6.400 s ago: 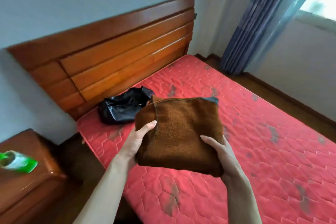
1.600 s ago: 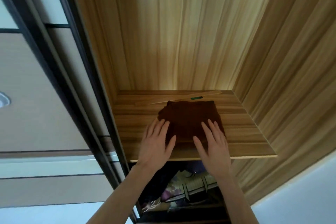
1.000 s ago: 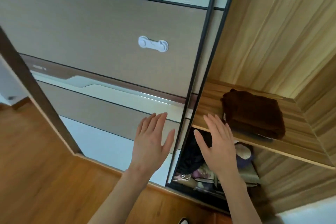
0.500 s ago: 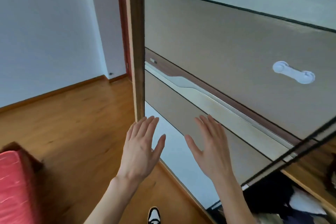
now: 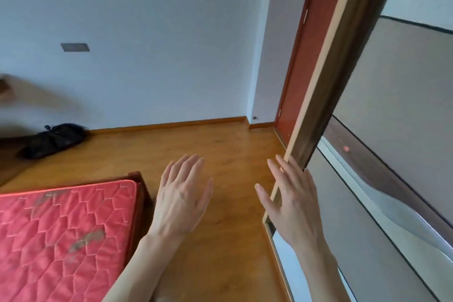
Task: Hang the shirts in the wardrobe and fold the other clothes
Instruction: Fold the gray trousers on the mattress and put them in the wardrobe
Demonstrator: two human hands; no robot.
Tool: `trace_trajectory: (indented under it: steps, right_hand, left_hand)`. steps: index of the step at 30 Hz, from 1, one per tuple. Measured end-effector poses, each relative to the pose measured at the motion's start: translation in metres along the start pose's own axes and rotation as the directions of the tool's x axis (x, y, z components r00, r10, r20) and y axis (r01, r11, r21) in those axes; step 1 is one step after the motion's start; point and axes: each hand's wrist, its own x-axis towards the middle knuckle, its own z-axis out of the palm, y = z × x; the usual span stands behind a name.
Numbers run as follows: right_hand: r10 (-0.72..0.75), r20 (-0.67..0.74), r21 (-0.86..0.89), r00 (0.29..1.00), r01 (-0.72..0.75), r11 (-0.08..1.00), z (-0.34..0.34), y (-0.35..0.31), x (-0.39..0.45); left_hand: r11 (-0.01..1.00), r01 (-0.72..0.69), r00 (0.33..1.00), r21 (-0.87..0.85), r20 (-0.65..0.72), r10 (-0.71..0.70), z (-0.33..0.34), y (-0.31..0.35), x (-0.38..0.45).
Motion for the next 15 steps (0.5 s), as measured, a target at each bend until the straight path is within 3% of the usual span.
trace_trajectory:
  steps: [15]
  right_hand:
    - [-0.282, 0.168, 0.176, 0.945, 0.253, 0.951, 0.143, -0.046, 0.206]
  left_hand:
    - [0.928, 0.35, 0.93, 0.13, -0.17, -0.327, 0.017, -0.144, 0.091]
